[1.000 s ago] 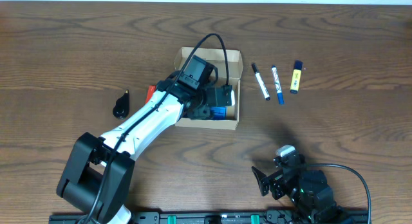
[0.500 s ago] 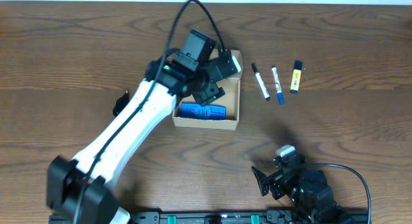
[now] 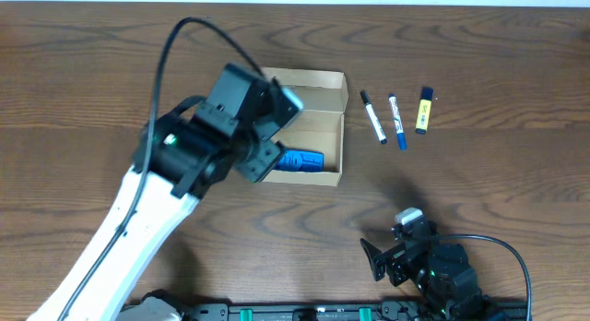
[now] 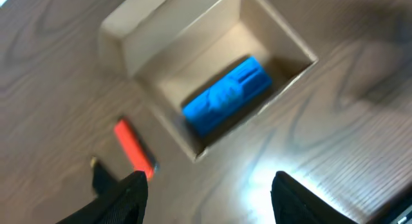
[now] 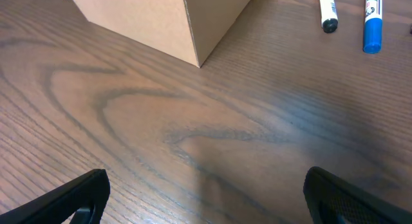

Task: Pack container
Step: 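Lower the blue holder into the box and open the left gripper, then move the left gripper to the red stapler and grasp it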

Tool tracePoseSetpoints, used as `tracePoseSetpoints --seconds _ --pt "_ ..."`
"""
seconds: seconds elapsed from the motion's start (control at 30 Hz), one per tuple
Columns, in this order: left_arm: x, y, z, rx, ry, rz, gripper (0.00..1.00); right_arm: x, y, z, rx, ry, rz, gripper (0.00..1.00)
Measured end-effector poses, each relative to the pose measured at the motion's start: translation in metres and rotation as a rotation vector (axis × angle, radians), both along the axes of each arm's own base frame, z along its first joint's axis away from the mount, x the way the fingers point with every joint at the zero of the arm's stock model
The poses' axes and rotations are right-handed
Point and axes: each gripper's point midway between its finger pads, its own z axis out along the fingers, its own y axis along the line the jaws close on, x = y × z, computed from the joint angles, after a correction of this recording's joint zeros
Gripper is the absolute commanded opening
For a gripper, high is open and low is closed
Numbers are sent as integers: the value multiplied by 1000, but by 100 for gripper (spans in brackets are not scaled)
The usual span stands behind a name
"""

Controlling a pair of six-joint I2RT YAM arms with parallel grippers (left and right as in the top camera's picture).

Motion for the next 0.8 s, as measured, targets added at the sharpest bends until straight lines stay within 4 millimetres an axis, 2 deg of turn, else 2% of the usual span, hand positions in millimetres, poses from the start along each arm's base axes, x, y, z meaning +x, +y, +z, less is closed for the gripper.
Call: tracePoseSetpoints --seconds 0.1,0.2,0.37,0.47,0.6,0.8 --pt "-6 21 4 45 -8 87 62 0 0 0 0 0 0 99" --pt "-4 39 6 69 -15 166 63 0 0 0 0 0 0 99" --pt "19 76 9 36 -32 333 68 0 0 0 0 0 0 99" --pt "34 98 3 -5 -34 413 70 0 0 0 0 0 0 99" --pt "46 123 -29 -16 -8 479 70 0 0 0 0 0 0 99" --pt "53 123 -89 9 55 455 70 0 0 0 0 0 0 99"
